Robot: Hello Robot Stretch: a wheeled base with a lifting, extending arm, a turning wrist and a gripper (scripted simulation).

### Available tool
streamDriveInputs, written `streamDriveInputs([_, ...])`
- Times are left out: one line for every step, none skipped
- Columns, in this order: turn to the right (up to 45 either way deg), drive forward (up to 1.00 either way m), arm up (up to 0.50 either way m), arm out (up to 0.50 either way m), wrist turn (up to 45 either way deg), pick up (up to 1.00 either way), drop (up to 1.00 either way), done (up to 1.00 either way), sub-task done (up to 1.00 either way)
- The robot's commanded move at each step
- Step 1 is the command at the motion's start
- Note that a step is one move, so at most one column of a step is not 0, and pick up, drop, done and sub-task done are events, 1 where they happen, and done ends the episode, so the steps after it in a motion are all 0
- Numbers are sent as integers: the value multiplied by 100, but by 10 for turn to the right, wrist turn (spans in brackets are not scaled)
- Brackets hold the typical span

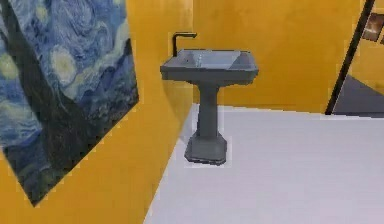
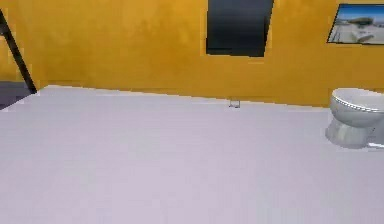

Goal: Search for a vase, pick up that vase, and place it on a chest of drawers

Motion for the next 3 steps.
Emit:
streamDriveInputs([450, 0, 0, 0, 0, 0, 0, 0, 0])
streamDriveInputs([0, 100, 0, 0, 0, 0, 0, 0, 0])
streamDriveInputs([0, 100, 0, 0, 0, 0, 0, 0, 0])
